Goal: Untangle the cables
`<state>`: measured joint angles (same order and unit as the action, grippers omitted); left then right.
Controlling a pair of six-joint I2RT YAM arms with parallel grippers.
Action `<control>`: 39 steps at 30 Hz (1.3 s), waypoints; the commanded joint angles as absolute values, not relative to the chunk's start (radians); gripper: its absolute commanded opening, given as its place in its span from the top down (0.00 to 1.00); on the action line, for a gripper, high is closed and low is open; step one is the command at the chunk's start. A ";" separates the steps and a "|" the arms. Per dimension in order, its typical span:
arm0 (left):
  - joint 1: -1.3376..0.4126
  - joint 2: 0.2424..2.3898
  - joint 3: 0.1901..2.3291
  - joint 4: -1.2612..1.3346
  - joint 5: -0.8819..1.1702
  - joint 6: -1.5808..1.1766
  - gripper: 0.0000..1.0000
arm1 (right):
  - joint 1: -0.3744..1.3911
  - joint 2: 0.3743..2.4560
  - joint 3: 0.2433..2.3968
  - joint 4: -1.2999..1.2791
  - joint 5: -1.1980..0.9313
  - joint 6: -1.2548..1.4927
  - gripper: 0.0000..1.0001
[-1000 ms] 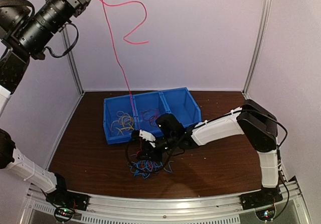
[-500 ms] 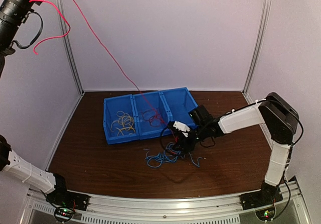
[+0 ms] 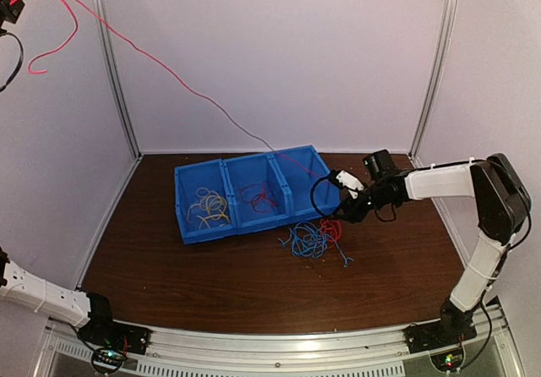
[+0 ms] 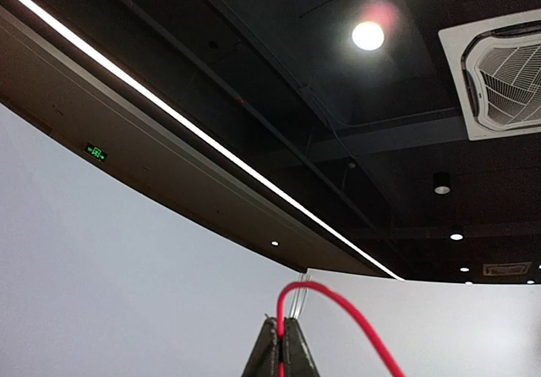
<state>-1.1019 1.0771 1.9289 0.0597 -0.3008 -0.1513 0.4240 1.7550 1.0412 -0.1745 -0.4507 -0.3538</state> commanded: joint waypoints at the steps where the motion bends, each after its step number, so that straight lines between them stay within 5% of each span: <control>1: -1.107 1.068 1.902 0.080 -0.349 -0.118 1.00 | 0.304 1.743 1.031 -0.211 -0.371 -0.395 0.53; 14: -1.107 1.009 1.772 0.046 -0.388 -0.124 1.00 | 0.223 1.539 1.014 -0.323 -0.751 -0.548 0.47; 24: -1.108 0.845 1.272 0.091 -0.664 -0.123 1.00 | 0.547 1.550 1.037 -0.352 -0.531 -0.616 0.38; 39: -1.107 0.716 0.982 -0.056 -0.789 -0.265 1.00 | 0.722 1.847 1.185 -0.262 -0.218 -0.594 0.42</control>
